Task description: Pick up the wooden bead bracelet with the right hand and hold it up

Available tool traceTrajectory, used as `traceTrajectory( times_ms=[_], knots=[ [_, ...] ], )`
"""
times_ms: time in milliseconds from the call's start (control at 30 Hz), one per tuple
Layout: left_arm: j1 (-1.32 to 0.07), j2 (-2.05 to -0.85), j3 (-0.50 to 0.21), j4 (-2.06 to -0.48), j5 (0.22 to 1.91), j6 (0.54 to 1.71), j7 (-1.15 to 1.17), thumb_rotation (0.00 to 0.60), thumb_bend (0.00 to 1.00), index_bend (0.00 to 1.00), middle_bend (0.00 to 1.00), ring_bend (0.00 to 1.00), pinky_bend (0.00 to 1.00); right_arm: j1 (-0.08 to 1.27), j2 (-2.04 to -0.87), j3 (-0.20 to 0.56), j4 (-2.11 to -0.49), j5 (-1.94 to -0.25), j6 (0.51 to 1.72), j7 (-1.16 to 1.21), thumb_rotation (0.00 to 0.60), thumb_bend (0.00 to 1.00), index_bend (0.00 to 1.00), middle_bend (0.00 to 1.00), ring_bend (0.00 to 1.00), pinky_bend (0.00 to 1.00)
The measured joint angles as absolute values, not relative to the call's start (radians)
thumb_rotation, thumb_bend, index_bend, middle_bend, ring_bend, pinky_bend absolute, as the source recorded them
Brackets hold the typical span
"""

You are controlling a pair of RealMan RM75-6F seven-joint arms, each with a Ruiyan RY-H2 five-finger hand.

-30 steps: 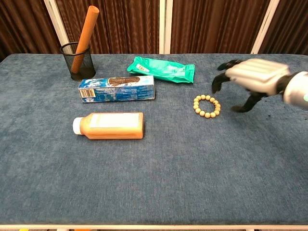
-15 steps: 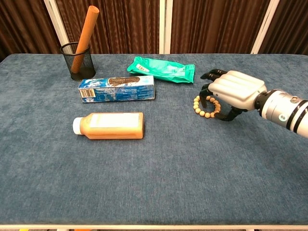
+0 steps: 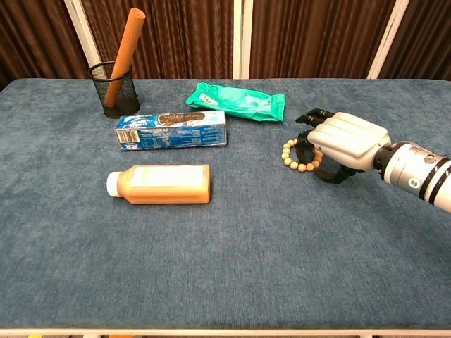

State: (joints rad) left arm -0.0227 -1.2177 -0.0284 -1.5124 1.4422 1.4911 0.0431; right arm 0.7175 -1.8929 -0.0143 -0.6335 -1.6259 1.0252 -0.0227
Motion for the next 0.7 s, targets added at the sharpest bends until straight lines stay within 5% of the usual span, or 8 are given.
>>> traceTrajectory(
  times_ms=[233,433,700],
  knots=[
    [-0.017,-1.217,-0.027,-1.510,1.441,1.495,0.034,0.600,0.00,0.08,0.07,0.01,0.00,0.709,-1.936,-0.020,-0.547,-1.632,1.060,0.045,0.600,0.33,0.79,0.49,0.19,0.01],
    [-0.018,-1.216,-0.027,-1.510,1.449,1.499,0.032,0.600,0.00,0.08,0.07,0.01,0.00,0.692,-1.922,0.014,-0.579,-1.598,1.096,0.191,0.600,0.37,0.82,0.52,0.20,0.01],
    [-0.029,-1.213,-0.030,-1.519,1.464,1.495,0.039,0.600,0.00,0.08,0.07,0.01,0.00,0.656,-1.711,0.112,-0.992,-1.449,0.993,0.624,0.600,0.39,0.81,0.52,0.19,0.01]
  ],
)
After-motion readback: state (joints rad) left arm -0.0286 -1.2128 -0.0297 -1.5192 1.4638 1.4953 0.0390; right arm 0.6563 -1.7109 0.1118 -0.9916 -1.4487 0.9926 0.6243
